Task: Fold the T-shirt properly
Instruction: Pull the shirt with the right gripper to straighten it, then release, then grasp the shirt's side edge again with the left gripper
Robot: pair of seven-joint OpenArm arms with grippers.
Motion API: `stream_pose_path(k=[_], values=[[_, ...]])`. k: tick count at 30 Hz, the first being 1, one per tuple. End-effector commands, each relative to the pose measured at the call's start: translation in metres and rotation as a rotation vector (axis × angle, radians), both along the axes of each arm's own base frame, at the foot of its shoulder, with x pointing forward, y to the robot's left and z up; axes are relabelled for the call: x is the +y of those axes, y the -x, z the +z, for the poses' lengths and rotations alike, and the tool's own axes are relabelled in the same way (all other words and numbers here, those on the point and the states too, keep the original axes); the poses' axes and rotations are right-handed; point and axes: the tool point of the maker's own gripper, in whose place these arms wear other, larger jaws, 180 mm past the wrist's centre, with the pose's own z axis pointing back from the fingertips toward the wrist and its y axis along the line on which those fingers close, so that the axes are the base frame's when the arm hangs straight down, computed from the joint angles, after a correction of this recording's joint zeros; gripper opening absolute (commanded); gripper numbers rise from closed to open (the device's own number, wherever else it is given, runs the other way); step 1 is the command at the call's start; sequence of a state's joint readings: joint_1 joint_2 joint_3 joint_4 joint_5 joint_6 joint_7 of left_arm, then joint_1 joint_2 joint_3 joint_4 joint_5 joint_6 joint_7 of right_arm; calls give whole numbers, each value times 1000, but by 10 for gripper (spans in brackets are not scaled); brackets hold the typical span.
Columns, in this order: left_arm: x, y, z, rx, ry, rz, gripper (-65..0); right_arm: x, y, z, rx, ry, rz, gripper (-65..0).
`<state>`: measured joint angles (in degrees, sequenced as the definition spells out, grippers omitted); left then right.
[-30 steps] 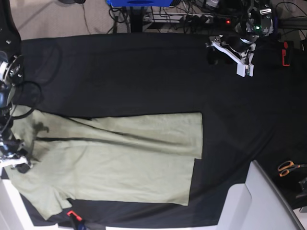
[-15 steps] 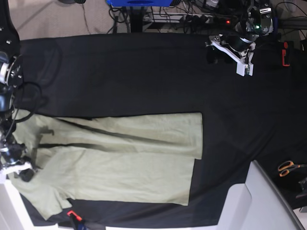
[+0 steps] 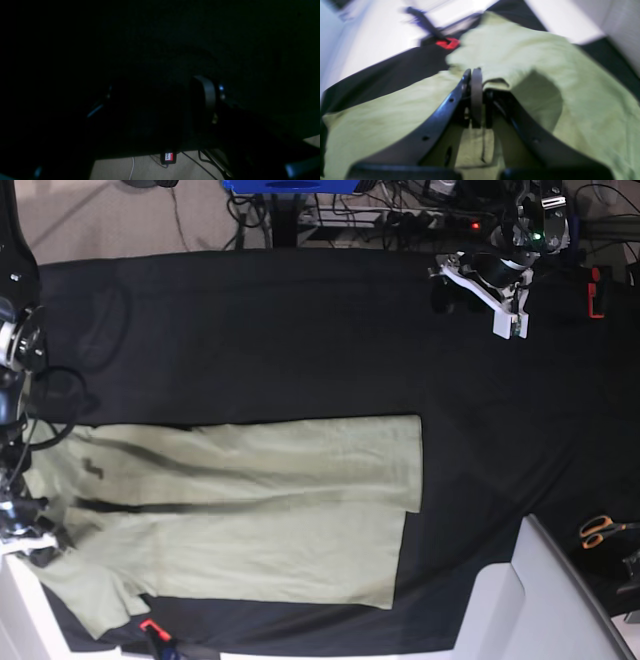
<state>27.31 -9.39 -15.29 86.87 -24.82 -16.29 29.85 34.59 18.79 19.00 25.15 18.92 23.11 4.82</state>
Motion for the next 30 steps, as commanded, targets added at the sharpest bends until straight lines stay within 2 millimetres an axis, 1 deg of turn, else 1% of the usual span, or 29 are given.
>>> stream_pose_path(k=[1,3,5,7,8,9,11,14,16,18,20,21,22,24,25,27,28,30], values=[[2,-6,7,-30,-4,-3,-275,-11,-17,36,-94,14,-20,-642],[2,-6,7,-28,-4,-2,-275,-12,-17,36,-94,15,-24,-581],[2,-6,6,-27,-4,-1,-275,-12,-18,38,-96,16,-25,-483],[2,-6,6,-27,-3,0,-275,-11,-20,40,-100,15,-29,-369],[2,-6,6,-27,-3,0,-275,-15,-20,38,-92,19,-47,-327],[2,-6,6,-27,-3,0,-275,-18,-19,37,-84,25,-68,-308],[2,-5,6,-25,-3,0,-275,-27,-18,40,-100,45,-119,-305],[2,-6,6,-27,-3,0,-275,-25,-22,51,-154,101,-110,-306],[2,-7,6,-28,-2,0,-275,-26,-19,51,-163,127,-104,-306],[-2,-9,8,-39,10,14,-275,-46,-5,48,-156,139,-139,-305],[-7,-14,11,-56,23,23,-268,-64,18,30,-100,112,-184,-303],[-7,-19,15,-73,23,21,-268,-75,31,23,-72,88,-213,-303],[-9,-25,18,-87,29,24,-268,-89,47,17,-48,53,-259,-303],[-18,-36,23,-120,90,54,-268,-120,88,2,-14,-60,-390,-305],[-20,-44,28,-140,124,71,-268,-128,109,-11,-2,-158,-459,-305],[-23,-57,34,-170,188,103,-273,-142,142,-29,22,-305,-554,-303],[-23,-63,36,-181,205,113,-275,-144,153,-37,40,-351,-574,-303],[-22,-72,36,-192,207,114,-275,-142,164,-47,68,-400,-584,-303]])
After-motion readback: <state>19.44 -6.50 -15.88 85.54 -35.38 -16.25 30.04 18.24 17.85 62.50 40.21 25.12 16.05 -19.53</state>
